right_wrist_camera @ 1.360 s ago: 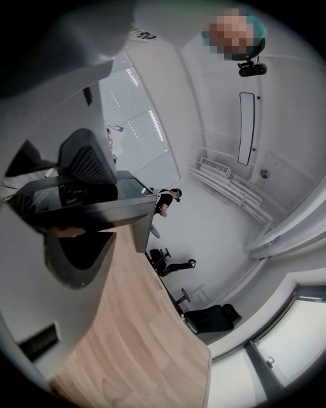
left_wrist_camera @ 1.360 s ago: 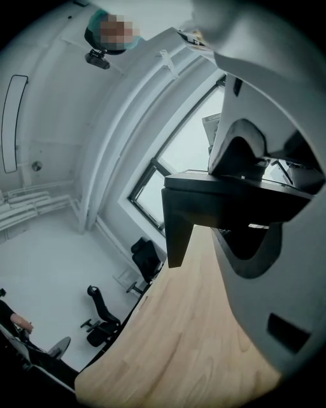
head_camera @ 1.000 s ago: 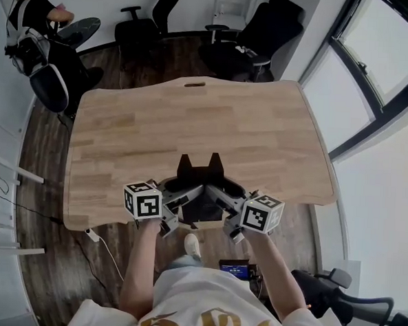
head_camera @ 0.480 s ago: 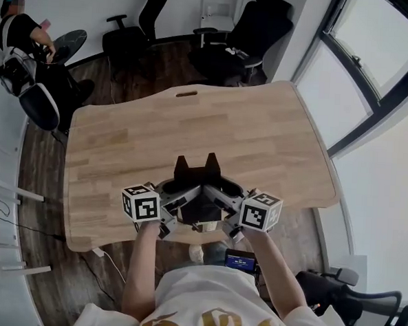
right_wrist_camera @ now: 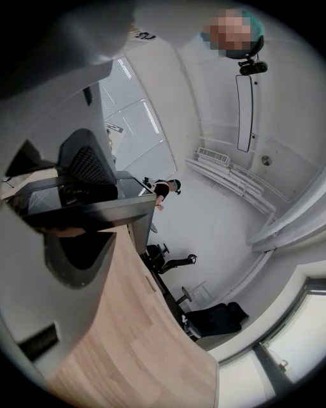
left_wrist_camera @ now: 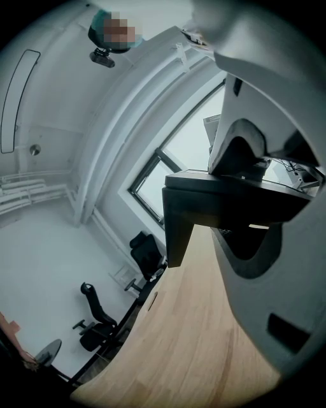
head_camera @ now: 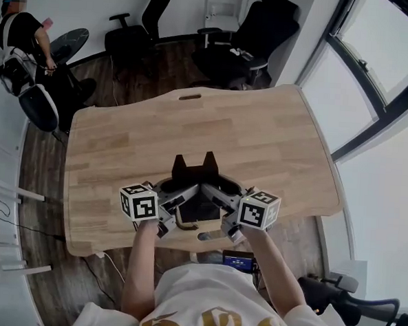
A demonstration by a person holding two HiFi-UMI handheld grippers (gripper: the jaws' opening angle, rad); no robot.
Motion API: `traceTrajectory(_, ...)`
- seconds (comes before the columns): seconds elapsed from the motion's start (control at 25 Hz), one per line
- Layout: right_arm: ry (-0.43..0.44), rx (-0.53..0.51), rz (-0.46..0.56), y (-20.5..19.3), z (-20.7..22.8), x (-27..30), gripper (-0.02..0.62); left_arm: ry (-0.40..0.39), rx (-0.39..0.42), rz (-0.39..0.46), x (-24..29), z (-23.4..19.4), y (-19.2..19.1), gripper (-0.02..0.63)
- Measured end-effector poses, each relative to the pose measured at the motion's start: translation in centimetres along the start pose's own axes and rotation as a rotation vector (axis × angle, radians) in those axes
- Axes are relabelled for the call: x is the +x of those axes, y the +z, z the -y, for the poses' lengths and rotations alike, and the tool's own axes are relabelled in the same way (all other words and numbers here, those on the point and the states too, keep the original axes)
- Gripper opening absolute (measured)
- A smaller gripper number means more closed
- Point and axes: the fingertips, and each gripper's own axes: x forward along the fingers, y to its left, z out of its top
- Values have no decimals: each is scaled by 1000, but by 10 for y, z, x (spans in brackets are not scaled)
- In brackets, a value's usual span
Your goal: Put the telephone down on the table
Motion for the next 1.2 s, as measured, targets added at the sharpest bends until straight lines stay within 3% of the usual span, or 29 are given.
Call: traceTrajectory(1.2,-25,188,-187,-29,126,85,212,72,-221,-90,43,-146,-9,222)
